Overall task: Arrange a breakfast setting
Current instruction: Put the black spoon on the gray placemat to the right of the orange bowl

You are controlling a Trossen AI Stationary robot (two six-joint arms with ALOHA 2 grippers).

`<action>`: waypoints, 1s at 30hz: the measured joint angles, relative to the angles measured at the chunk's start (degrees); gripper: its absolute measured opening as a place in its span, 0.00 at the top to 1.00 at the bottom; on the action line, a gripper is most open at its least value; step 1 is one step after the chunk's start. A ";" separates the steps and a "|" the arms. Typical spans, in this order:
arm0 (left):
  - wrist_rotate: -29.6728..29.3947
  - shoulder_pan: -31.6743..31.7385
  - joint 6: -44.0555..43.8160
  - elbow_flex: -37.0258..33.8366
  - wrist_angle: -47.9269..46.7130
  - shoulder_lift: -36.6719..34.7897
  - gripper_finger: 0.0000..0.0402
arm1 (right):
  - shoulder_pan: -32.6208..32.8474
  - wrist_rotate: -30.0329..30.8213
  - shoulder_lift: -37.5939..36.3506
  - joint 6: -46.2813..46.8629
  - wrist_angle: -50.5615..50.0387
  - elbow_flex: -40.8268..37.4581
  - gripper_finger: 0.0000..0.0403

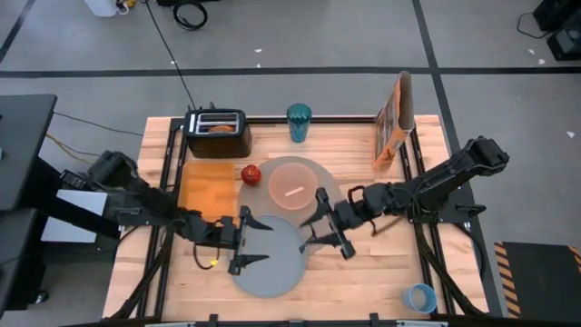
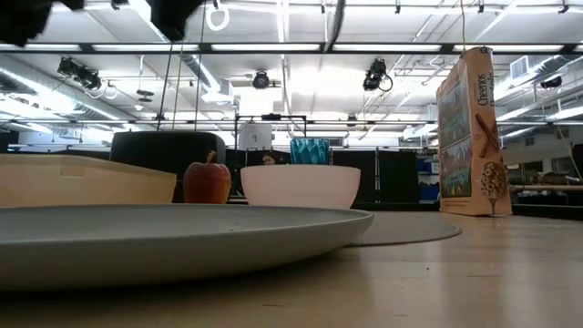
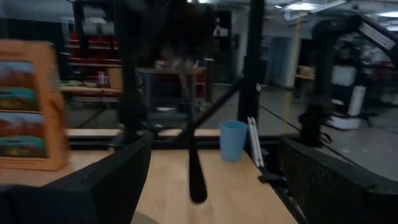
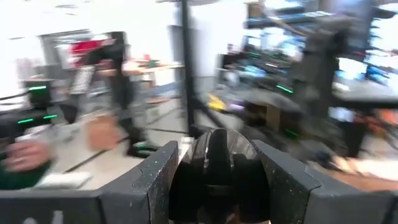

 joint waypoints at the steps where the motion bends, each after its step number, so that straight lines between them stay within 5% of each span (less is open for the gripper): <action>1: 2.21 1.02 -0.80 0.00 1.37 1.44 0.10 | 0.07 -2.14 0.00 -0.86 0.21 -0.20 0.50; 6: 10.63 6.77 -5.63 4.27 2.70 7.60 0.10 | 0.02 -9.30 0.00 -4.84 0.75 -0.37 0.50; 11: 25.68 12.76 -8.54 13.43 -0.18 14.20 0.10 | -0.90 -13.90 0.00 -7.74 1.04 -0.37 0.50; 21: 43.39 18.25 -10.11 31.39 -20.12 20.13 0.16 | -1.11 -18.34 0.02 -7.82 -0.21 -0.37 0.50; 30: 44.80 17.44 -11.46 36.13 -27.80 20.66 0.43 | -1.10 -20.95 0.04 -7.84 -0.37 -0.37 0.50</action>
